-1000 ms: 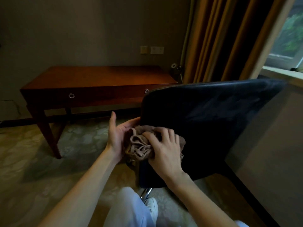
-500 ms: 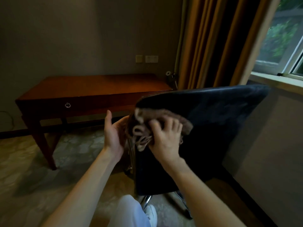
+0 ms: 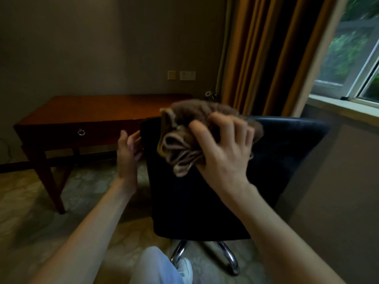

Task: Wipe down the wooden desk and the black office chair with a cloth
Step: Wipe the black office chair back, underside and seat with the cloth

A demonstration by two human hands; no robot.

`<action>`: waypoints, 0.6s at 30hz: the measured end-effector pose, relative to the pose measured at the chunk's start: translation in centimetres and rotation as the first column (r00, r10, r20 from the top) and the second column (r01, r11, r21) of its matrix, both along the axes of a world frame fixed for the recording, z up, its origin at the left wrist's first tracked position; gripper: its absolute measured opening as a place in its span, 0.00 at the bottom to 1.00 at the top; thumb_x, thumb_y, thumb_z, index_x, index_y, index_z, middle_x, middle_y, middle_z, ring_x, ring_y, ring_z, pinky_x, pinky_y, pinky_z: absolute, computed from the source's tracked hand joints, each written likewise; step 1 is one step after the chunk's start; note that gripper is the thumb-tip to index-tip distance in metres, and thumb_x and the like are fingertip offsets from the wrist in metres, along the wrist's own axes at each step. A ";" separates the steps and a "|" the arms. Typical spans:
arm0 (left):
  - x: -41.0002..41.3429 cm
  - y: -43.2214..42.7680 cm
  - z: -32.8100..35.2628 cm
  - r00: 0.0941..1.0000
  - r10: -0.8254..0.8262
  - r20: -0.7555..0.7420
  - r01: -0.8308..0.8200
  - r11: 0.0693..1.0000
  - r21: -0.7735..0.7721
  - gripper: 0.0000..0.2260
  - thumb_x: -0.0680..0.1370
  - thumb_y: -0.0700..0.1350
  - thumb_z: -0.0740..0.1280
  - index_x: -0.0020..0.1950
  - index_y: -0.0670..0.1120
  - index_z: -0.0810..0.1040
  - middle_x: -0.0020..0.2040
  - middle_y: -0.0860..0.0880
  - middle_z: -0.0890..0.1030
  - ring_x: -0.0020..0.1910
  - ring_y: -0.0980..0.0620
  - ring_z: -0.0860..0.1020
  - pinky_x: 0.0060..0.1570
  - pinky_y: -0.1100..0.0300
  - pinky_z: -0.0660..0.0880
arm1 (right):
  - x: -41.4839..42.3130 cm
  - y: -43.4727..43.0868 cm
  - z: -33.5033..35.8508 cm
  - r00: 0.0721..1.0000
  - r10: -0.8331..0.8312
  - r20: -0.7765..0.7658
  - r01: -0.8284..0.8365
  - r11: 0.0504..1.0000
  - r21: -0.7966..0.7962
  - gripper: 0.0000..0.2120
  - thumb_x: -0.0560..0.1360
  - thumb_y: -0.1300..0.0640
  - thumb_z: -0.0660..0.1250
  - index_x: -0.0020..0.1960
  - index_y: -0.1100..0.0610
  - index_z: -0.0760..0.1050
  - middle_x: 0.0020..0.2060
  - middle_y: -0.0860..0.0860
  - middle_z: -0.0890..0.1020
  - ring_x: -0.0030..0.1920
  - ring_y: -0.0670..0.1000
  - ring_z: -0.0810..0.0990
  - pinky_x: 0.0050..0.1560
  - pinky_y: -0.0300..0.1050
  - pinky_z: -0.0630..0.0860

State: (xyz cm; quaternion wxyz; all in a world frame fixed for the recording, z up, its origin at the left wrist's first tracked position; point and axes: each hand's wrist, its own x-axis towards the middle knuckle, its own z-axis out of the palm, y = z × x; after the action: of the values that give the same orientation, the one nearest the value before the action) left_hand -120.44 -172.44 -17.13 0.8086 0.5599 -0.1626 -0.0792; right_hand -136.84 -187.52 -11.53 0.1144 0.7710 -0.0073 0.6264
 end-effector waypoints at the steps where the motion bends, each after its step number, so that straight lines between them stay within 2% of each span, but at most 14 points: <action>1: -0.3 -0.2 0.5 0.994 0.053 0.096 -0.057 0.998 0.038 0.26 0.84 0.65 0.52 0.71 0.51 0.77 0.66 0.52 0.82 0.68 0.51 0.78 0.69 0.48 0.71 | 0.0 -0.6 1.0 0.999 -0.048 0.008 0.048 0.999 -0.001 0.17 0.79 0.44 0.67 0.65 0.49 0.72 0.60 0.55 0.69 0.57 0.59 0.70 0.55 0.54 0.66; 3: -0.8 -0.4 1.3 0.950 0.102 0.295 -0.152 0.976 0.153 0.26 0.82 0.64 0.58 0.77 0.55 0.70 0.74 0.54 0.74 0.72 0.56 0.72 0.69 0.54 0.69 | 0.7 -2.1 1.3 0.992 -0.118 -0.050 0.119 0.993 0.019 0.18 0.78 0.46 0.68 0.65 0.50 0.73 0.60 0.55 0.69 0.57 0.59 0.69 0.53 0.54 0.65; 5: -0.5 -0.5 1.9 0.898 0.119 0.423 -0.236 0.943 0.236 0.27 0.82 0.62 0.58 0.81 0.57 0.64 0.78 0.59 0.66 0.74 0.62 0.63 0.70 0.61 0.63 | 2.1 -3.2 -0.5 0.977 -0.155 -0.148 0.164 0.985 0.046 0.20 0.75 0.45 0.67 0.65 0.50 0.72 0.60 0.56 0.69 0.58 0.60 0.68 0.54 0.56 0.64; 8: 0.1 -0.8 2.1 0.869 0.151 0.471 -0.288 0.929 0.233 0.25 0.84 0.59 0.53 0.81 0.57 0.64 0.80 0.57 0.63 0.72 0.65 0.61 0.64 0.71 0.60 | 3.7 -4.4 -6.8 0.946 -0.152 -0.285 0.179 0.982 0.068 0.22 0.72 0.48 0.72 0.64 0.51 0.74 0.57 0.58 0.73 0.55 0.61 0.69 0.53 0.58 0.67; 10: 0.5 -0.8 2.2 0.871 0.145 0.469 -0.285 0.927 0.244 0.27 0.83 0.61 0.50 0.81 0.57 0.63 0.81 0.56 0.62 0.72 0.65 0.60 0.61 0.74 0.59 | 4.0 -5.1 -11.4 0.885 -0.171 -0.433 0.200 0.980 0.021 0.26 0.66 0.52 0.78 0.63 0.52 0.78 0.54 0.59 0.75 0.53 0.61 0.69 0.51 0.60 0.72; 12: 1.0 -0.6 2.2 0.867 0.139 0.479 -0.294 0.919 0.265 0.28 0.82 0.64 0.50 0.81 0.59 0.63 0.81 0.57 0.62 0.72 0.66 0.61 0.60 0.74 0.59 | 3.8 -5.7 -13.7 0.833 -0.175 -0.524 0.197 0.980 -0.014 0.31 0.62 0.53 0.80 0.63 0.52 0.76 0.53 0.57 0.73 0.51 0.61 0.69 0.49 0.59 0.73; 14: 1.6 -0.5 2.5 0.857 0.144 0.494 -0.322 0.899 0.297 0.28 0.82 0.65 0.50 0.81 0.58 0.63 0.81 0.56 0.62 0.71 0.66 0.61 0.60 0.73 0.59 | 4.0 -5.8 -13.4 0.823 -0.157 -0.546 0.190 0.982 0.004 0.31 0.62 0.53 0.79 0.63 0.52 0.74 0.52 0.57 0.73 0.50 0.60 0.70 0.49 0.57 0.71; 16: 1.3 -0.9 2.8 0.829 0.166 0.535 -0.385 0.862 0.330 0.30 0.82 0.65 0.50 0.81 0.55 0.63 0.81 0.54 0.63 0.74 0.62 0.62 0.66 0.69 0.60 | 3.4 -4.8 -12.2 0.852 -0.114 -0.512 0.145 0.989 0.021 0.27 0.64 0.53 0.77 0.62 0.54 0.76 0.51 0.58 0.74 0.49 0.60 0.70 0.48 0.55 0.69; 18: 0.6 -1.5 3.5 0.758 0.178 0.627 -0.469 0.817 0.335 0.31 0.82 0.65 0.49 0.80 0.52 0.66 0.80 0.52 0.64 0.78 0.56 0.61 0.75 0.58 0.59 | 2.2 -3.8 -10.3 0.908 -0.059 -0.415 0.077 0.997 0.028 0.23 0.67 0.54 0.76 0.61 0.55 0.77 0.52 0.59 0.76 0.50 0.60 0.70 0.47 0.54 0.67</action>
State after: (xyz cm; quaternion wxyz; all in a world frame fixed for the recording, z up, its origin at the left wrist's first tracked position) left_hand -119.88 -173.99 -13.61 0.5613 0.7566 -0.2691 0.2003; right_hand -134.67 -191.32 -21.84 0.1184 0.8877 -0.0234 0.4443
